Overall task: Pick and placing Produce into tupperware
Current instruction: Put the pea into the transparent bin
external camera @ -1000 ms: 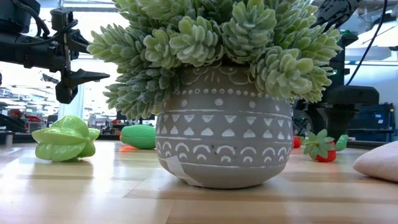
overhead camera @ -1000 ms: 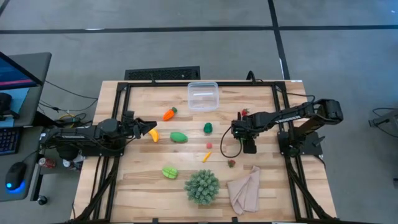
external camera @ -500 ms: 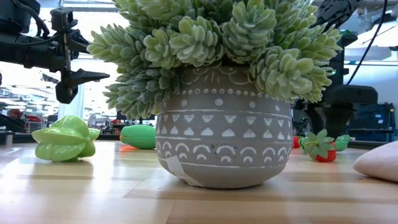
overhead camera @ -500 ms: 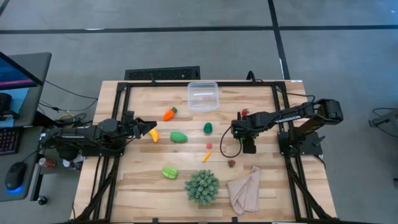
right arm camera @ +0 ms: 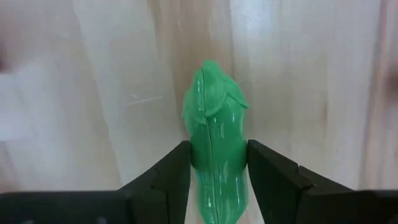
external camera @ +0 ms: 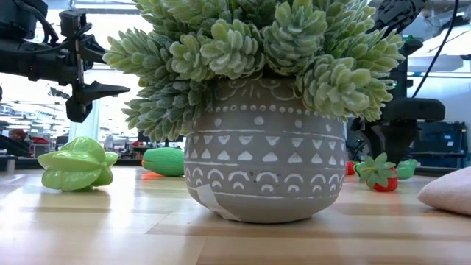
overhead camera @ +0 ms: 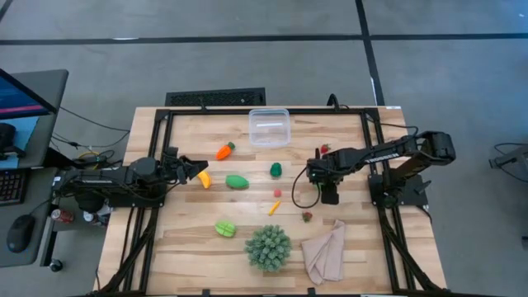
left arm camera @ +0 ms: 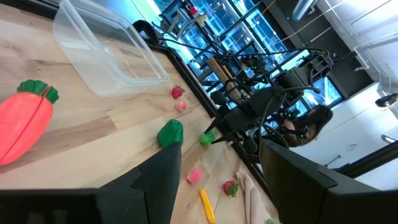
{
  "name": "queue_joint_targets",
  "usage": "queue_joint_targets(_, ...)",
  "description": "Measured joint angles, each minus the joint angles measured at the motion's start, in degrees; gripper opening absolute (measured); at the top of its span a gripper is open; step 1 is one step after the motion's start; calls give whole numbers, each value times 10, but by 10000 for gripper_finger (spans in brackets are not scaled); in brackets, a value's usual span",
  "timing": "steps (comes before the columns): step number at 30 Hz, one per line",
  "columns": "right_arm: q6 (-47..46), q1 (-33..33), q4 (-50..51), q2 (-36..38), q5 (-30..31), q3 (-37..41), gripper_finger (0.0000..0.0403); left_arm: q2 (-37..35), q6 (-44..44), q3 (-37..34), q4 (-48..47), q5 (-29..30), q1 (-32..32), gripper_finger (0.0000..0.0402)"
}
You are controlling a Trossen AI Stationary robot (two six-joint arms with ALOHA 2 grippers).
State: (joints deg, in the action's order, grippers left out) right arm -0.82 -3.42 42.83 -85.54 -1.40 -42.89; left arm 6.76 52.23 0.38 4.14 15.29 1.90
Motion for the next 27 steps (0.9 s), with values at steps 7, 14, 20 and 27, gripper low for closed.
queue_joint_targets(7, -9, -1, 0, 0, -54, 0, 144, 0, 0, 0, 0, 0, 0, 208)
queue_joint_targets(14, -29, -8, -19, 31, -64, 0, 142, 0, 5, 0, 0, 0, 0, 208)
queue_joint_targets(20, -43, -23, -40, 94, -65, 0, 140, 0, 7, 0, 0, 0, 0, 209)
queue_joint_targets(27, -82, -46, -119, 185, -64, 0, 140, 0, 6, 0, 0, 0, 0, 209)
